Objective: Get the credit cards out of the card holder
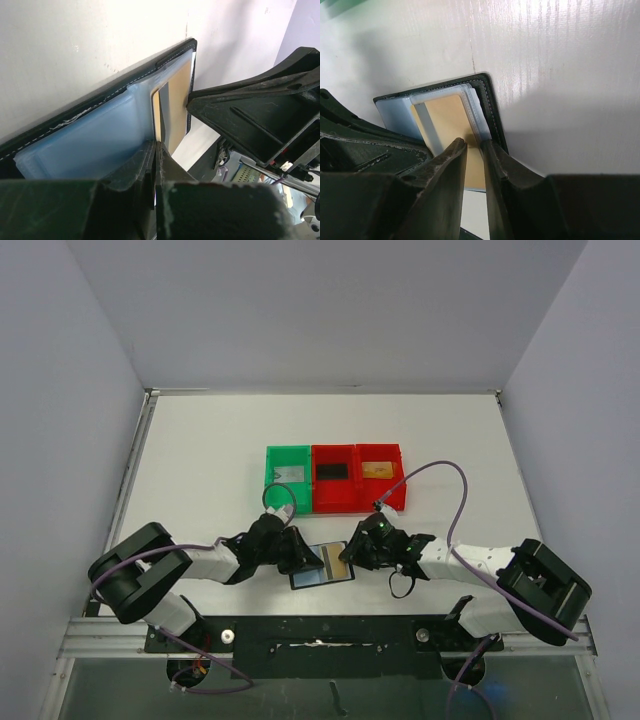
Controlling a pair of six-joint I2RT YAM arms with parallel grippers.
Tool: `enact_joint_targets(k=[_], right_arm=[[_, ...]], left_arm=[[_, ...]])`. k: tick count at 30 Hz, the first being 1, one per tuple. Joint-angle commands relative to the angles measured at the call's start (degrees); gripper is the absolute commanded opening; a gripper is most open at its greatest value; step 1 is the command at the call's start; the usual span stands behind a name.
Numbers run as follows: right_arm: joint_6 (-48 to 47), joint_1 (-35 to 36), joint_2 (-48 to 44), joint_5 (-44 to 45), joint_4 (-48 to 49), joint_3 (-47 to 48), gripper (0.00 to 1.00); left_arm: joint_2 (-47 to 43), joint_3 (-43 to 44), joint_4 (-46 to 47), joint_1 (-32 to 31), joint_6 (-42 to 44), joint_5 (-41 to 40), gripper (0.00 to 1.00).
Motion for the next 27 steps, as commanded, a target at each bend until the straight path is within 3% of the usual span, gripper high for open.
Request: enact_joint_targets(k=[1, 19, 27], right_arm=[[-1.0, 0.3, 1.1, 0.4, -2.0, 0.7, 0.23], [-4.5, 0.2, -4.5, -0.1, -3.4, 3.5, 0.26], [-7.3, 0.3, -1.2, -4.8, 1.3, 6.2, 0.26]], left_arm=[[-2.5, 0.3, 3.2, -0.1, -0.4, -0.6, 0.00], [-5.0, 0.9, -4.7, -0.1, 2.2, -2.8, 0.00], [-5.8, 1.2, -6.5, -0.1, 3.0, -3.5, 0.00]])
